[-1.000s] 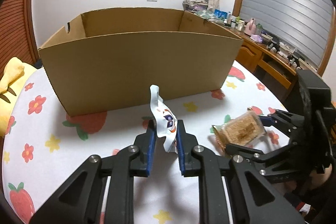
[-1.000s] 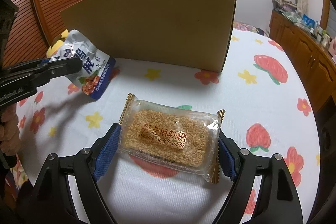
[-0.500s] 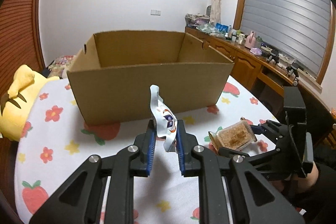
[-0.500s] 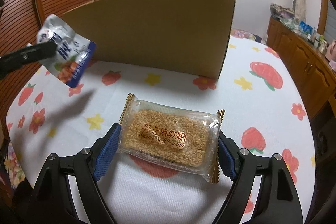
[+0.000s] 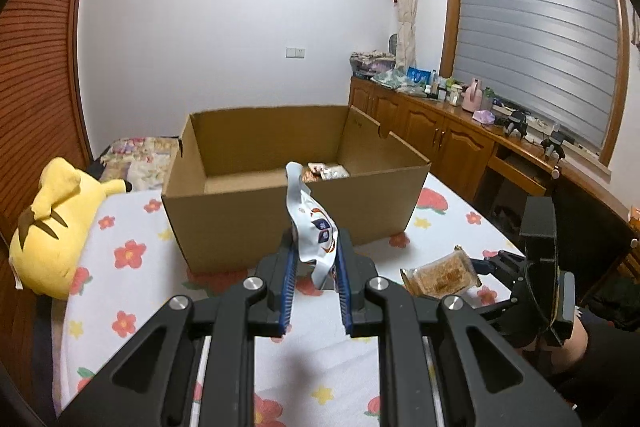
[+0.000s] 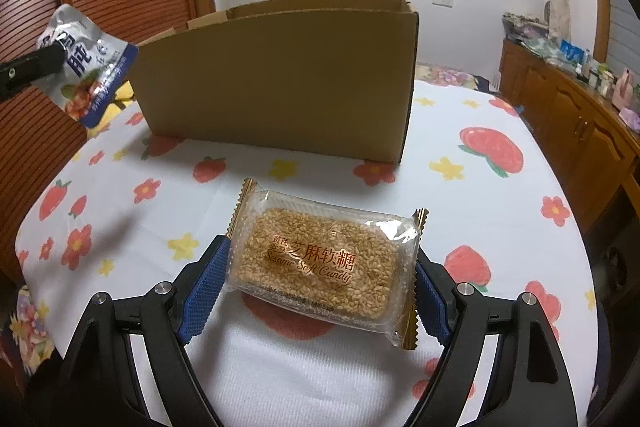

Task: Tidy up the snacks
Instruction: 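Lift and carry the white pouch and sesame bar over the open box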

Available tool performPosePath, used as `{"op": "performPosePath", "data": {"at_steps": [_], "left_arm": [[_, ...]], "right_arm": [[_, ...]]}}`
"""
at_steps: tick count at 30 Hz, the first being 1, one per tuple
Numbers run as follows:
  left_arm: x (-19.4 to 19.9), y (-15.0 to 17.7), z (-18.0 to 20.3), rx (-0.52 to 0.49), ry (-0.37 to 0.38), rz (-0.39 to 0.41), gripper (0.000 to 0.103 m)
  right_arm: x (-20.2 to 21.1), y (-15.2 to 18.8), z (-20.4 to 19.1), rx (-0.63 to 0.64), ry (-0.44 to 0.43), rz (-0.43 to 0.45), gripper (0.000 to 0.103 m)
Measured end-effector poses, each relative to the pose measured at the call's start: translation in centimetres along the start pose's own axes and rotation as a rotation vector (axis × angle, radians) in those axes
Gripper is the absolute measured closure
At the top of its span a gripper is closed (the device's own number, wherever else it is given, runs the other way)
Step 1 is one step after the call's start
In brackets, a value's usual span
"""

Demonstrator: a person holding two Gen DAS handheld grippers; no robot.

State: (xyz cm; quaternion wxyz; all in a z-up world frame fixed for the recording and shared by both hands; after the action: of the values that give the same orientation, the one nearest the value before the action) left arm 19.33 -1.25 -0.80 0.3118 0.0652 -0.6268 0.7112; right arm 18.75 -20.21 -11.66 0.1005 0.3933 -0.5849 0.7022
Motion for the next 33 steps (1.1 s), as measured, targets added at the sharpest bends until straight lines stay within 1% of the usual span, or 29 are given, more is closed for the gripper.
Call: {"op": "performPosePath", "data": {"at_steps": [3, 5, 12, 17, 21, 24, 33], "left_arm": [[0.0, -0.8, 0.1, -0.006, 0.005, 0.013, 0.087], [-0.1, -1.6, 0.2, -0.011, 0.008, 0.024, 0.087], [-1.7, -5.1, -0.4, -0.021, -0.002, 0.056, 0.087], [-4.1, -7.2, -1.5, -0.015, -0.017, 0.056, 0.087], [-6.2, -8.2, -2.5, -0.011, -0.033, 0.044, 0.087], [-7.6, -8.4, -3.2, -0.002, -0.043, 0.03, 0.087], [-11.3, -7.4, -4.4, 0.011, -0.068, -0.035, 0.087]], "right_arm": [[0.7, -0.7, 0.0, 0.001, -0.014, 0.021, 0.018], [1.6, -1.8, 0.1, 0.001, -0.023, 0.05, 0.018], [4.0, -7.7, 0.8, 0.033, -0.048, 0.15, 0.018], [3.4, -12.0, 1.4, 0.063, -0.063, 0.188, 0.018], [2.2, -14.5, 1.6, 0.086, -0.071, 0.207, 0.017], [1.1, -15.7, 1.7, 0.098, -0.077, 0.206, 0.017], [-1.7, -16.7, 2.0, 0.105, -0.104, 0.178, 0.017]]}}
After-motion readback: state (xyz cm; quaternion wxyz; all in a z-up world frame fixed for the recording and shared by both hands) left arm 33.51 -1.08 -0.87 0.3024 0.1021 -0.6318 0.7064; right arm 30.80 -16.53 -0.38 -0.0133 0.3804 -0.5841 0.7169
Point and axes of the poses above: each gripper's, at about its wrist camera, not at the fingertips, and x roughly against the way its jaws point, z to its right, y to its underside, the point moved 5 cm from there along -x, roughly the way its jaws point, and after that the axes turned 7 degrees about x, right-handed, at the moved point
